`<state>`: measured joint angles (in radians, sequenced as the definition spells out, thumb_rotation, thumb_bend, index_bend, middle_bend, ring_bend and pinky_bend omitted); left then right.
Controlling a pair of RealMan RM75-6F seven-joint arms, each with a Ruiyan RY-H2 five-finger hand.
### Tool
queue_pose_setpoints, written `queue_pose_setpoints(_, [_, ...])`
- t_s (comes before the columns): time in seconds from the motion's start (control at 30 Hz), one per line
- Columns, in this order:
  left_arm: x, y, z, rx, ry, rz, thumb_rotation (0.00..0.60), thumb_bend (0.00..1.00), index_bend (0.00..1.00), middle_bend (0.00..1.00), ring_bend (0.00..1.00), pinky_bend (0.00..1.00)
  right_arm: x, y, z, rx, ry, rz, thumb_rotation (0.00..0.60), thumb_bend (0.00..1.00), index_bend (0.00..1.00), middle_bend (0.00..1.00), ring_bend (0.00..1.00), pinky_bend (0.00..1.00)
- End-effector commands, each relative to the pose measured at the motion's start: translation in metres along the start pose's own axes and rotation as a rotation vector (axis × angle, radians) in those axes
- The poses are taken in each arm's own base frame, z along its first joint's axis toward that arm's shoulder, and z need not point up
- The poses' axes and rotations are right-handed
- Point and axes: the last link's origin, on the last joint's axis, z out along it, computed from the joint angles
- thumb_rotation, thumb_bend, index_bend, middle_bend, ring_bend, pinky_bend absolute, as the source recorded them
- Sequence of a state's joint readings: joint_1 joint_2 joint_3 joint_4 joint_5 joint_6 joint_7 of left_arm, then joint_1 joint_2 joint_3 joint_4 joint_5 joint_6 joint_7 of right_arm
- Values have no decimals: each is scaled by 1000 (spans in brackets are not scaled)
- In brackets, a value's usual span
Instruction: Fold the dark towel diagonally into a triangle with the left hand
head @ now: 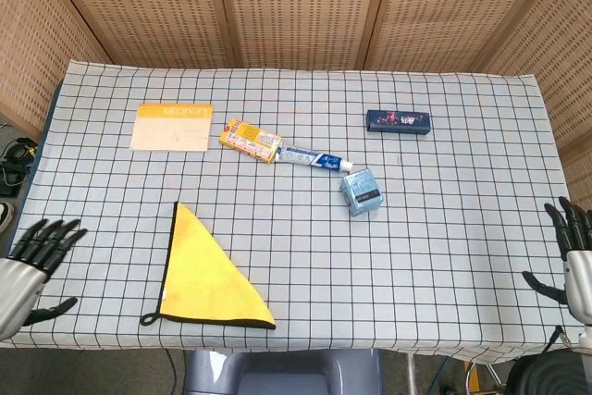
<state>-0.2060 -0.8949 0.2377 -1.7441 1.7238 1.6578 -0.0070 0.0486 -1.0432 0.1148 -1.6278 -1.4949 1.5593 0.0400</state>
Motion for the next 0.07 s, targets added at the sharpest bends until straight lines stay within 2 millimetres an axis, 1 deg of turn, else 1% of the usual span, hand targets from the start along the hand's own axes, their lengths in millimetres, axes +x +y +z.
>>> queue_pose_setpoints(0.03, [9,-4,-8,133,107,0,600,66,0,0,0,0,1,0,-2,5,2,3,600,0,0,0,0,0])
queue_pose_setpoints(0.07, [10,-4,-9,160,124,-2,600,66,0,0,0,0,1,-1,-2,6,2,3,600,0,0,0,0,0])
